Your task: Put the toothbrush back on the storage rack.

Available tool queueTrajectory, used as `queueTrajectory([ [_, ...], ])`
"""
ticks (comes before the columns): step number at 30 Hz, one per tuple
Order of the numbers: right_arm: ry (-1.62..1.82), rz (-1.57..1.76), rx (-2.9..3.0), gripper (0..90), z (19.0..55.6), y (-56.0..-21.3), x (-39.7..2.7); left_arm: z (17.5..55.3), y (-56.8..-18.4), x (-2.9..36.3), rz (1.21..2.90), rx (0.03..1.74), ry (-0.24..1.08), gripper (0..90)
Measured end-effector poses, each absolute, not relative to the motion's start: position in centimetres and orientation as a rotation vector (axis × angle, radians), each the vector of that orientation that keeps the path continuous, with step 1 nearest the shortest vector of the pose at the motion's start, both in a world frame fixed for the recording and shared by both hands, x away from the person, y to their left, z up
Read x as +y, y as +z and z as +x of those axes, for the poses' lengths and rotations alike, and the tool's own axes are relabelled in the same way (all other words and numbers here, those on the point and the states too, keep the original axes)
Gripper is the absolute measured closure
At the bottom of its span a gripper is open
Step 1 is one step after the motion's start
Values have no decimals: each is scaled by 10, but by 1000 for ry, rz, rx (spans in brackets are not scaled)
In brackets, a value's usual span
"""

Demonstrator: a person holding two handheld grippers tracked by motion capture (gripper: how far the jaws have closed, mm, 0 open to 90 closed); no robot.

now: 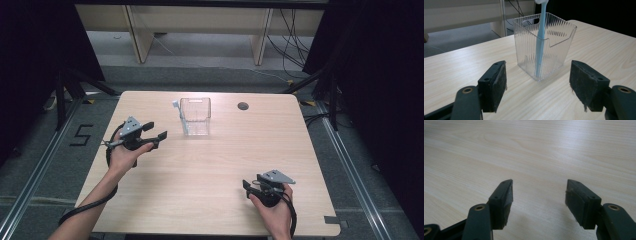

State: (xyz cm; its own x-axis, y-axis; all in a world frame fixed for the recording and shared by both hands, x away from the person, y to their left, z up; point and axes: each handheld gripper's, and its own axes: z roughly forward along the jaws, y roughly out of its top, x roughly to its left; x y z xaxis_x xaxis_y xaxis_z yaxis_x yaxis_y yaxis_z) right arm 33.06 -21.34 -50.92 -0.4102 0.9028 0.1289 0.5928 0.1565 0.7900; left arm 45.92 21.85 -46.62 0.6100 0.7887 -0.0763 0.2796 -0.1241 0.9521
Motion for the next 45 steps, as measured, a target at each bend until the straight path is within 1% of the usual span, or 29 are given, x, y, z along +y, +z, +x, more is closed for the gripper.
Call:
queueTrajectory([
  [2, 1135, 1424, 2066, 400, 331, -510, -213, 455, -466, 222, 1689, 892, 572, 296],
  [21, 1147, 1434, 2061, 400, 331, -510, -211, 417, -473, 240, 1701, 898, 592, 294],
  [30, 1152, 1415, 2059, 400, 332, -510, -212, 402, -479, 255, 1693, 912, 607, 292],
  [38, 1145, 1420, 2063, 399, 331, -510, -212, 383, -494, 267, 1672, 935, 598, 292],
  [41, 1143, 1417, 2062, 399, 331, -510, -212, 375, -501, 272, 1684, 945, 615, 291],
  [45, 1147, 1428, 2066, 399, 331, -510, -212, 367, -511, 281, 1634, 966, 623, 291],
])
